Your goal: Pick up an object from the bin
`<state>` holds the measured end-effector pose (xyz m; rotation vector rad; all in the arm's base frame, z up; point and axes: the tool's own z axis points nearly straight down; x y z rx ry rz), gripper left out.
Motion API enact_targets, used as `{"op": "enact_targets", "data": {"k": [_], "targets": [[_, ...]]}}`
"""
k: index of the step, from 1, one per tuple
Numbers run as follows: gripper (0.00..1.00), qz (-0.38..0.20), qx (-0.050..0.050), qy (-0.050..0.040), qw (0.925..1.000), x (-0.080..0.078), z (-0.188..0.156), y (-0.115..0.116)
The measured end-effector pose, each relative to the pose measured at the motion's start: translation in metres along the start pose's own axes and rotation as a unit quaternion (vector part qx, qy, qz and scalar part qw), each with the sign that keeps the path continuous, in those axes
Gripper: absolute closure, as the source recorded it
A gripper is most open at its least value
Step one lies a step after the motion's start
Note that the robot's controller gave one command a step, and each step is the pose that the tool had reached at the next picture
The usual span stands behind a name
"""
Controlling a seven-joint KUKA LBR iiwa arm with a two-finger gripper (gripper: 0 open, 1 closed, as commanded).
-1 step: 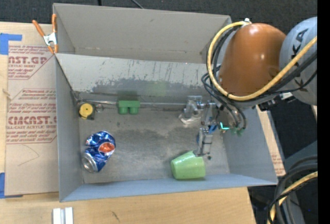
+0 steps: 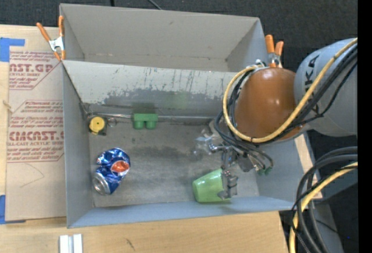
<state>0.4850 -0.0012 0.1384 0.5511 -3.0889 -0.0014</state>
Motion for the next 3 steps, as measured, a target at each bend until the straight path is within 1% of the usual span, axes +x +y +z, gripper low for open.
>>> {"op": "enact_targets", "data": {"k": [1, 2, 3], "targets": [[0.00, -0.007, 0.002, -0.0085, 0.9999, 0.007, 0.061, -0.013], [1.00, -0.008, 0.002, -0.0086, 0.9999, 0.007, 0.058, -0.013], [1.00, 0.009, 0.003, -0.0068, 0.9999, 0.002, -0.149, -0.019]]}}
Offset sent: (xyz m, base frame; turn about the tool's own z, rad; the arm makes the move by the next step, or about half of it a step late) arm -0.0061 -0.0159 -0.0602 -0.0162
